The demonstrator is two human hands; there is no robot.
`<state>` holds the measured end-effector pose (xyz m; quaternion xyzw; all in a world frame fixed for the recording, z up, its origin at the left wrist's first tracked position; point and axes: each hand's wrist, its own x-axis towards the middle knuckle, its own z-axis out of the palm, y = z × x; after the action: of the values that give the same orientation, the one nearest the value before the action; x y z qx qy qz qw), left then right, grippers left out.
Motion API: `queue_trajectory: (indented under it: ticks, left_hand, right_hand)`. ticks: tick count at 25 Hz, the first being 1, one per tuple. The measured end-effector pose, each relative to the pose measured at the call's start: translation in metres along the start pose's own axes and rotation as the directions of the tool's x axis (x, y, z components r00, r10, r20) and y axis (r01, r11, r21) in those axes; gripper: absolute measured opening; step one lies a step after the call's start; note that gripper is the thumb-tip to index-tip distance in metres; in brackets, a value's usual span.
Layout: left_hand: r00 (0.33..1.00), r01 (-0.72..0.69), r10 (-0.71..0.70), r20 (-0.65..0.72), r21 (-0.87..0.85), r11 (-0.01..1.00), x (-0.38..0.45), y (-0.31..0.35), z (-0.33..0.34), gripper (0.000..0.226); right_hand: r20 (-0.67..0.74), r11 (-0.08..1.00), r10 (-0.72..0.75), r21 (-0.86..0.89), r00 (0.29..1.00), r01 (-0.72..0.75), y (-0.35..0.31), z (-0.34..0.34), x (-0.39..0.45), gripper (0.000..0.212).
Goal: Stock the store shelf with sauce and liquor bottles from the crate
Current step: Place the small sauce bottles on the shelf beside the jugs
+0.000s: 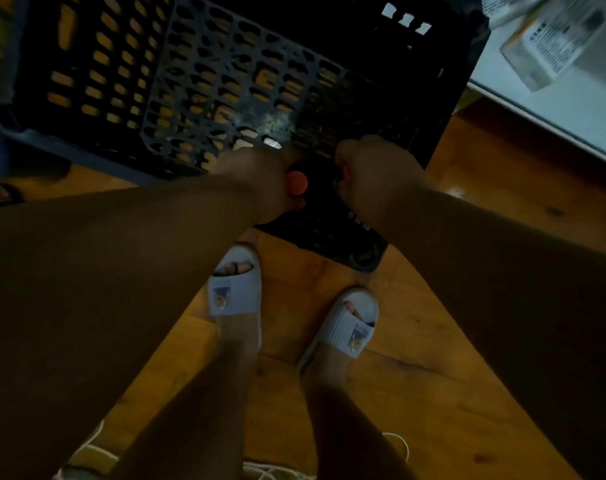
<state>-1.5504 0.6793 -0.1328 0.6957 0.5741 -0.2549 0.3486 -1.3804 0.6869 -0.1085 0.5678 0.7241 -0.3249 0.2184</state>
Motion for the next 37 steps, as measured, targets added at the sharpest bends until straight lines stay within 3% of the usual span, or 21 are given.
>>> queue_trajectory:
  ticks: [2,5,8,10,13,15,17,20,23,26,28,29,33,37]
  left_hand:
    - [1.000,0.023,-0.021,0.013,-0.147,0.989,0.016,-0.003,-0.001,0.061]
    - [0.989,0.057,-0.113,-0.095,-0.459,0.887,0.009,-0.008,-0.002,0.042]
    - [0.949,-0.072,-0.146,-0.280,-0.641,0.764,-0.036,-0.007,-0.029,0.027]
    - [0.924,-0.124,-0.188,-0.332,-0.727,0.676,-0.086,0.000,-0.064,0.023]
    - [0.900,-0.119,-0.263,-0.347,-0.777,0.618,-0.164,0.014,-0.123,0.020]
    - [0.871,-0.190,-0.258,-0.418,-0.771,0.608,-0.229,0.028,-0.171,0.020]
    - [0.795,-0.282,-0.281,-0.537,-0.738,0.613,-0.299,0.042,-0.218,0.021]
    - [0.693,-0.409,-0.317,-0.647,-0.716,0.566,-0.383,0.063,-0.277,0.020]
    - [0.630,-0.473,-0.352,-0.693,-0.701,0.533,-0.445,0.079,-0.316,0.020]
    - [0.614,-0.519,-0.325,-0.719,-0.678,0.520,-0.484,0.090,-0.353,0.019]
    - [0.607,-0.576,-0.252,-0.754,-0.636,0.514,-0.507,0.102,-0.372,0.022]
    - [0.615,-0.600,-0.199,-0.763,-0.616,0.510,-0.518,0.110,-0.379,0.023]
    - [0.664,-0.683,0.047,-0.746,-0.580,0.445,-0.559,0.176,-0.399,0.022]
    - [0.621,-0.772,0.235,-0.748,-0.529,0.353,-0.580,0.279,-0.400,0.024]
  right_hand:
    - [0.001,0.995,0.051,0.091,0.999,-0.051,0.000,-0.002,0.015,0.030]
    - [0.005,0.972,0.106,0.210,0.994,-0.104,-0.002,-0.003,0.019,0.018]
    - [-0.096,0.937,0.160,0.327,0.982,-0.121,-0.017,-0.029,-0.019,0.020]
    - [-0.160,0.912,0.157,0.401,0.975,-0.081,-0.035,-0.066,-0.062,0.023]
    - [-0.209,0.859,0.180,0.509,0.961,-0.050,-0.062,-0.132,-0.138,0.032]
    - [-0.257,0.817,0.187,0.577,0.948,-0.005,-0.081,-0.188,-0.196,0.031]
    - [-0.345,0.777,0.216,0.627,0.914,0.053,-0.099,-0.242,-0.258,0.029]
    - [-0.544,0.725,0.281,0.660,0.791,0.196,-0.119,-0.311,-0.334,0.033]
    - [-0.599,0.597,0.404,0.745,0.692,0.296,-0.146,-0.360,-0.398,0.031]
    - [-0.565,0.328,0.548,0.824,0.617,0.462,-0.168,-0.391,-0.441,0.041]
    - [-0.504,0.046,0.585,0.803,0.635,0.594,-0.175,-0.398,-0.466,0.039]
    - [-0.487,-0.036,0.590,0.781,0.644,0.623,-0.175,-0.399,-0.478,0.037]
    - [-0.487,-0.024,0.663,0.746,0.569,0.666,-0.141,-0.401,-0.544,0.037]
    - [-0.563,0.006,0.693,0.628,0.450,0.778,-0.066,-0.398,-0.623,0.029]
